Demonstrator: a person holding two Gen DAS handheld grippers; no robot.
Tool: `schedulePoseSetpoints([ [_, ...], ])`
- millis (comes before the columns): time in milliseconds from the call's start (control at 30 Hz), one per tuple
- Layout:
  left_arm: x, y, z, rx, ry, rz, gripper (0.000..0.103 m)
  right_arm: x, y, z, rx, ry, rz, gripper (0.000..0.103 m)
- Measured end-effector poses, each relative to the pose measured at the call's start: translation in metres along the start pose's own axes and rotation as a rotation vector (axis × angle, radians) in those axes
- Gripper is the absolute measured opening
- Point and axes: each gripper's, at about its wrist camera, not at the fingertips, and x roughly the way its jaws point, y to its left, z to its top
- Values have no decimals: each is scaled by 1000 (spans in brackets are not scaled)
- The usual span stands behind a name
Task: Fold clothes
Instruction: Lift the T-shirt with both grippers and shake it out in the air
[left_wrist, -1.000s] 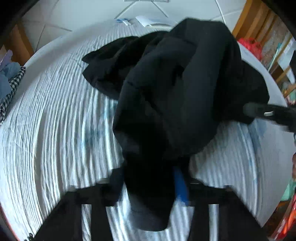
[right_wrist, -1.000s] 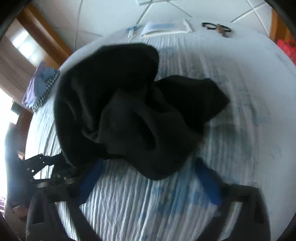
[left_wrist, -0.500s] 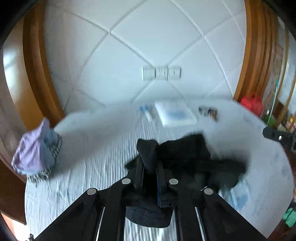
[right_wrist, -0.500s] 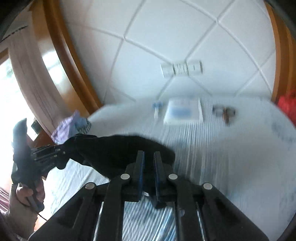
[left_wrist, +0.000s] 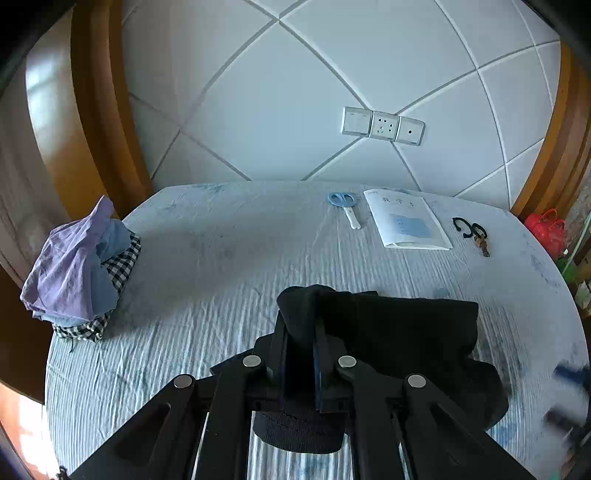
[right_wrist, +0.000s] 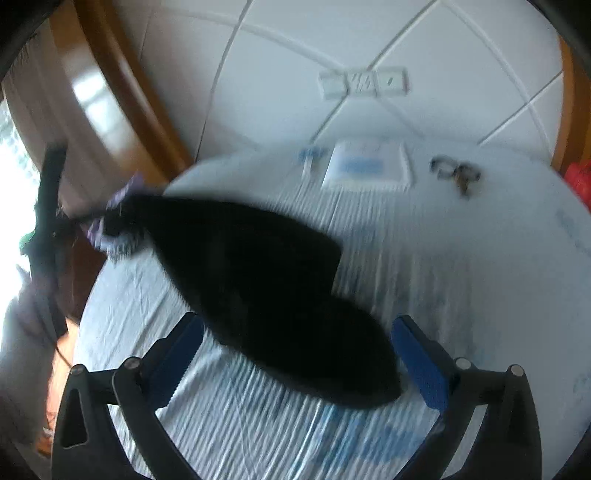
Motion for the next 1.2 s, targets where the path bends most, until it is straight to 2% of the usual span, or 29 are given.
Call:
schedulePoseSetpoints([
  [67,3,-3,3,-2,2,-9,10,16,4,-15,-18,39,-14,103],
  [167,8,-4,7,-7,9,-23,10,29,12,-34,-80,71,-88,103],
  [267,7,-6,9,-6,11,-37,10,43,19,-44,-129,90,-102,103],
  [400,0,-9,8,-2,6,-55,10,73,27,-50,-190,99,-189,103],
  [433,-3,-10,7,1,2,-59,10,80,27,-51,-203,100,-203,100],
  [467,-6,-10,5,3,-2,-63,10,86,26,-49,-210,103,-221,71],
  [500,-9,-11,4,5,-6,-67,10,91,22,-45,-200,108,-234,47],
  [533,-12,-12,2,8,-10,-71,10,89,16,-39,-170,98,-228,15],
  [633,-30,-16,-3,21,-55,-57,10,60,-9,-15,-56,-5,-226,11],
  [733,-57,-21,-5,37,-111,-76,10,0,-24,8,-5,-172,-257,8],
  [900,-126,-39,-2,93,-261,-112,10,-99,-19,33,-40,-406,-318,8],
  [1033,-191,-45,2,108,-395,-147,10,-179,5,46,-86,-585,-348,8],
  [1200,-266,-46,5,113,-545,-165,10,-270,33,52,-146,-756,-324,8],
])
